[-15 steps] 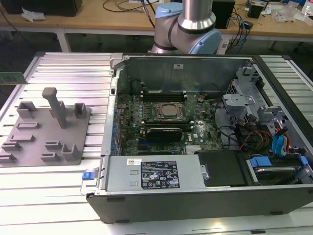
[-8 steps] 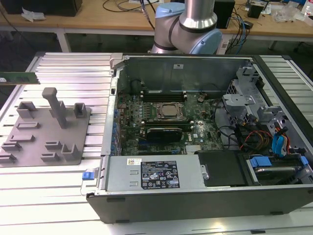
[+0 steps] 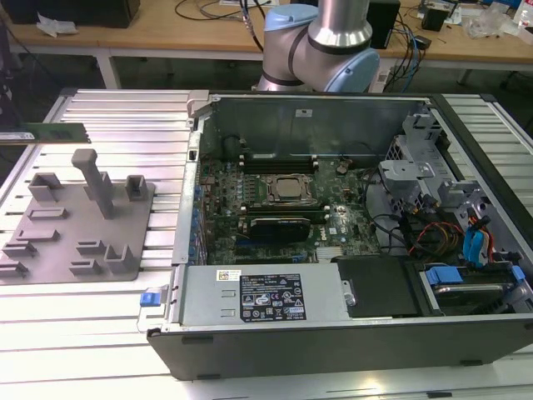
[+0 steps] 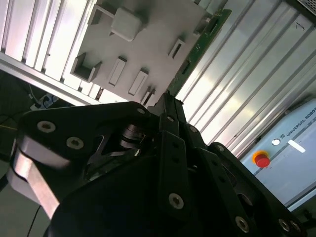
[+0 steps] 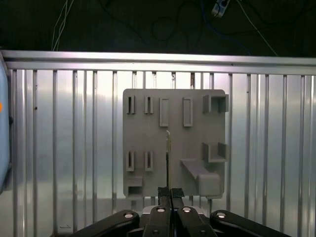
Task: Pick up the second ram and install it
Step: 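Pick up the second ram and move it above second insertion slot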
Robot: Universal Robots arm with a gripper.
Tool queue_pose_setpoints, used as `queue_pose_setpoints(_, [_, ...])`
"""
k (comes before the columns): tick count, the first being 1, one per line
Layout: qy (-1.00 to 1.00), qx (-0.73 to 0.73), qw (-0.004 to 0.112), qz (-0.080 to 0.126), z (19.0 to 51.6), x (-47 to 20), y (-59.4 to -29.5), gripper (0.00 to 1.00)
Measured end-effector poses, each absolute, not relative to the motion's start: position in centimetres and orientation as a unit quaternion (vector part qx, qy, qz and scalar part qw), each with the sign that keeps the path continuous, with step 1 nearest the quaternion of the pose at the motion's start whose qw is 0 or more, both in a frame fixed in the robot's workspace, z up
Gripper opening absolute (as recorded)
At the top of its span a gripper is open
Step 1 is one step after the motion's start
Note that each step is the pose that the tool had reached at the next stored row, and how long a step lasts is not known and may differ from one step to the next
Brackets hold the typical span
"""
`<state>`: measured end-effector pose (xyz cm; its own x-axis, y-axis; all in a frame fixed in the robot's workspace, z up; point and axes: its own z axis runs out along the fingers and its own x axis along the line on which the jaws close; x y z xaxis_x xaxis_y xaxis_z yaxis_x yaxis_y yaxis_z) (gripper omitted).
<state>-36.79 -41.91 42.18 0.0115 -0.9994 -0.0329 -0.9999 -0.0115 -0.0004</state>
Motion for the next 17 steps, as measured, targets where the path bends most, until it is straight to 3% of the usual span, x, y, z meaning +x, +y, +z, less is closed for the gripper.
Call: queue_pose_setpoints(17, [0.703,-0.711,0.012,0.012,42.2,-32.2,-41.9,0.09])
